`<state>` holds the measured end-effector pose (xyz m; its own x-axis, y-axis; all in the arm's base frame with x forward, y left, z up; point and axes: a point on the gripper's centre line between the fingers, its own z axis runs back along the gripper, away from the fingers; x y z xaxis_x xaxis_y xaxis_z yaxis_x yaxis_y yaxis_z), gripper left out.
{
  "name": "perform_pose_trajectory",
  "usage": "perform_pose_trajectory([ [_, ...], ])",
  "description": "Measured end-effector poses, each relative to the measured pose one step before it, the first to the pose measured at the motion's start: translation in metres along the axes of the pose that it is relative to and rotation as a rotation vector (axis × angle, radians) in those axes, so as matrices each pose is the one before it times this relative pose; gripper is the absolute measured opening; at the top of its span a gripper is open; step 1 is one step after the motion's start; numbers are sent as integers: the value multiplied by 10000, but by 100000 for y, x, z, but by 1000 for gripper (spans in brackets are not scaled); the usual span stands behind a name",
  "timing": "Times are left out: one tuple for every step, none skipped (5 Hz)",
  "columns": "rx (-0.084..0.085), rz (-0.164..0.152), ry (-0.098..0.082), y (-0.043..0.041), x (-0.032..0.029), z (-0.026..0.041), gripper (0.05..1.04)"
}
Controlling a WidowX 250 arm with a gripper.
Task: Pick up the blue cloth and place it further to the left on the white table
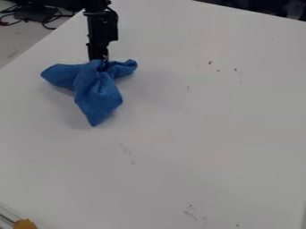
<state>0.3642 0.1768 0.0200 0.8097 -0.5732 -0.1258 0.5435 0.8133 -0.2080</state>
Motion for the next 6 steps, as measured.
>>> perform_pose_trajectory([
  [76,209,-82,68,-594,-628,130],
  [436,-77,-442,-576,-38,1017,329],
  [196,122,-305,-555,4,1654,624],
  [-59,172,51,-425,-235,1232,906],
  [87,260,110,156,39,1700,1005],
  [147,66,28,-7,284,1465,1000],
])
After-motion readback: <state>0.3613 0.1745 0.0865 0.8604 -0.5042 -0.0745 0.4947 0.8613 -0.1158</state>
